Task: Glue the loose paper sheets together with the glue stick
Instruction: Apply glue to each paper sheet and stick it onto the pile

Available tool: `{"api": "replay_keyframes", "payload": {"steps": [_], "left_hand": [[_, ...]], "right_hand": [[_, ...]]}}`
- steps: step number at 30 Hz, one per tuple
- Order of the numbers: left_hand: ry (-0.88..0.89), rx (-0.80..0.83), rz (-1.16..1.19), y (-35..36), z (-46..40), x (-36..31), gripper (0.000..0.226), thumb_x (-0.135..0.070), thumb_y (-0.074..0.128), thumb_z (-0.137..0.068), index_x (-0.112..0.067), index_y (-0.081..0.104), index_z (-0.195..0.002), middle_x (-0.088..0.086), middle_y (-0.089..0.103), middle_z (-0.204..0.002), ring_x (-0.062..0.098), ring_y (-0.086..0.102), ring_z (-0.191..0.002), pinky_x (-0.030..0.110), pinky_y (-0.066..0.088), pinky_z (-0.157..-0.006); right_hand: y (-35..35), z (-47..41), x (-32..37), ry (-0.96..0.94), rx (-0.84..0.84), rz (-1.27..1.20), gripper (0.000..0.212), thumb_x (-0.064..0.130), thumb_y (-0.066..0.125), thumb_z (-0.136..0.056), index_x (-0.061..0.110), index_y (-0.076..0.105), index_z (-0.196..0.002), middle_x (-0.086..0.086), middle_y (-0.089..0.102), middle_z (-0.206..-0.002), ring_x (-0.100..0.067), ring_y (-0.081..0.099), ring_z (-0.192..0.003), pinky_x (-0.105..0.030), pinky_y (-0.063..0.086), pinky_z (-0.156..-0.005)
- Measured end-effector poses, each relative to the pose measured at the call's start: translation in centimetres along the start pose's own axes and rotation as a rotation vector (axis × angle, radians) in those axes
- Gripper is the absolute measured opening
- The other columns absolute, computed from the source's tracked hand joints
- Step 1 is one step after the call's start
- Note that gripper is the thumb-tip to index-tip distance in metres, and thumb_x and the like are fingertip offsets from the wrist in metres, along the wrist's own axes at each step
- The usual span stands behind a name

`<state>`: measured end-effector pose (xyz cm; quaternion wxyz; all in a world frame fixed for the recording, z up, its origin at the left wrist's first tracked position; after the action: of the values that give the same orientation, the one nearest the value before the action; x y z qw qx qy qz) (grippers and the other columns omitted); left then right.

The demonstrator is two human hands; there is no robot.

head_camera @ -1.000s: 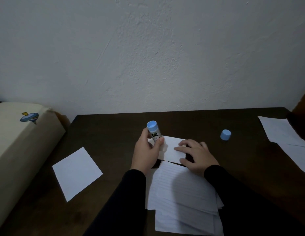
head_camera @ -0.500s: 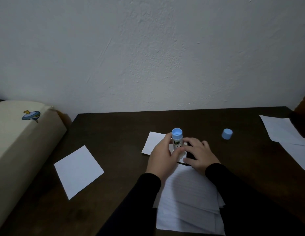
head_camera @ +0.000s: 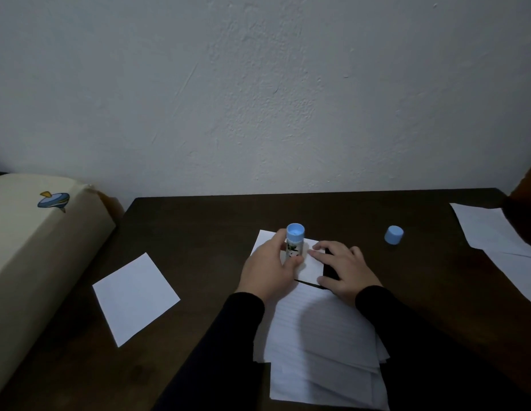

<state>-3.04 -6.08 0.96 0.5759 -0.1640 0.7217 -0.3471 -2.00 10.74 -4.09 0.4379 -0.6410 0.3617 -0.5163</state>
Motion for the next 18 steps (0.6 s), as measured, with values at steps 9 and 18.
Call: {"api": "replay_keyframes", "payload": {"steps": [9,18], "left_hand": [[-0.161,-0.036,0.009,-2.9,-0.5,3.2,0.036,-0.031,0.061,-0.09,-0.032,0.048,-0.124,-0.009,0.061,-0.116,0.013,0.056,-0.107,0.038,0.048,-0.091],[-0.165,-0.121,-0.122,-3.7,-0.5,3.4,0.021,-0.027,0.061,-0.09,-0.033,0.043,-0.1,-0.011,0.057,-0.097,0.01,0.054,-0.088,0.03,0.041,-0.072]], "right_hand": [[0.0,0.0,0.0,0.011,-0.001,0.002,0.068,0.046,0.042,-0.075,0.028,0.046,-0.14,0.013,0.037,-0.14,-0.005,0.025,-0.133,-0.034,0.016,-0.101],[-0.1,0.1,0.3,0.03,-0.007,-0.034,0.067,0.045,0.044,-0.075,0.029,0.047,-0.139,0.012,0.037,-0.144,-0.005,0.033,-0.13,-0.034,0.018,-0.101]]}}
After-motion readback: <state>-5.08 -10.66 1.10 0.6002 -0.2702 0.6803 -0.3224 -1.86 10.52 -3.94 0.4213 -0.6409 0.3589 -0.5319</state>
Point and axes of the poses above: each hand's wrist, its own z-axis away from the middle knuckle, its own y-axis out of the palm, x = y × z, the point moved 6 cm from there along -z, towards the middle knuckle
